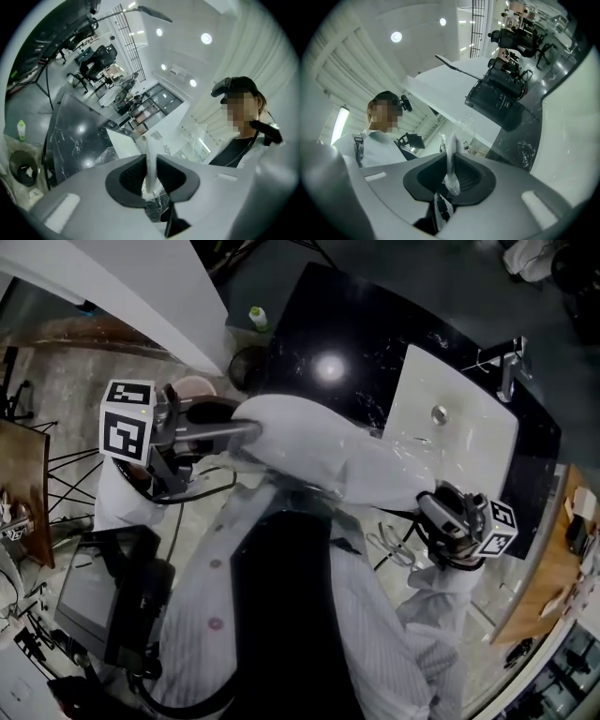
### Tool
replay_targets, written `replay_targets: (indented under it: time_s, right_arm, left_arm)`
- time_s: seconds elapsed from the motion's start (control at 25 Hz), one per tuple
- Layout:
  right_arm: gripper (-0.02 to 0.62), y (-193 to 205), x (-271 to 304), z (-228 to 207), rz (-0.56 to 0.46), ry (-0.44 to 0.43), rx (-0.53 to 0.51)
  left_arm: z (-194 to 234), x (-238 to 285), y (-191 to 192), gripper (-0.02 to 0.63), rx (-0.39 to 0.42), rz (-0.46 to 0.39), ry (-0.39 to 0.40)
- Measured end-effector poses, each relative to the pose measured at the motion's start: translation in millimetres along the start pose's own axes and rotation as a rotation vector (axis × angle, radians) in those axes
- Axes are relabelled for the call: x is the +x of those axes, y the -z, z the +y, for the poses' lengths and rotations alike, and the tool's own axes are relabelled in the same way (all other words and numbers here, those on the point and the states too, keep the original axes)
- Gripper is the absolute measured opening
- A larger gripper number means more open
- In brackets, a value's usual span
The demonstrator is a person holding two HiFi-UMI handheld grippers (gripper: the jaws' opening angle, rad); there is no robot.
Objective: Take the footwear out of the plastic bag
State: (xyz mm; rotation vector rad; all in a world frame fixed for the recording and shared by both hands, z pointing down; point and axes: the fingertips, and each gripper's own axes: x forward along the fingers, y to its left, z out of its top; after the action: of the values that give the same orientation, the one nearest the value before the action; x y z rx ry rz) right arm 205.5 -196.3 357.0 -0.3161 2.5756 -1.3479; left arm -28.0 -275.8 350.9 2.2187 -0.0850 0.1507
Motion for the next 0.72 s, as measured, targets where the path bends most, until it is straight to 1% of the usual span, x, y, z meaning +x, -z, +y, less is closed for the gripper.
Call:
replay_targets:
  time_s: [0.08,0.2,0.36,0.4,0.48,0.6,0.72]
  right_arm:
    - [0.062,-3.3,-0.1,-0.6,-0.007,0.028,-0.029]
    - [0.063,-7.7,-3.8,-4.4,-0.033,0.065,-0.044]
    - [0.04,-10.3,-16.4,-4.1,-0.079,0.095,-0.044]
    - [0.014,-11.1,-21.2,-3.9,-0.091,0.108,-0.047]
    - [0.014,-14.0,-34.7,-4.5,-0.123,0.146,-0.054]
    - [0.014,-18.9,-60.4,-6.4,-0.173,0.234,-0.067]
    - [0.014,-25.4,-88.4,-9.6,-0.229,0.37,-0.084]
  left_arm:
    - [-2.2,-0.7,-3.0,0.063,0.019,-0.013,-0.017]
    - [-3.4,-4.2,-7.2,0.063,0.02,-0.04,-0.032]
    - [-4.1,-12.1,-11.5,0.061,0.014,-0.081,-0.052]
    - [-3.7,-14.8,-12.3,0.061,0.013,-0.091,-0.063]
    - [-0.7,-22.6,-15.1,0.061,0.013,-0.119,-0.101]
    - [3.0,-38.2,-21.6,0.06,0.019,-0.168,-0.162]
    - [5.8,-56.0,-28.6,0.061,0.037,-0.217,-0.248]
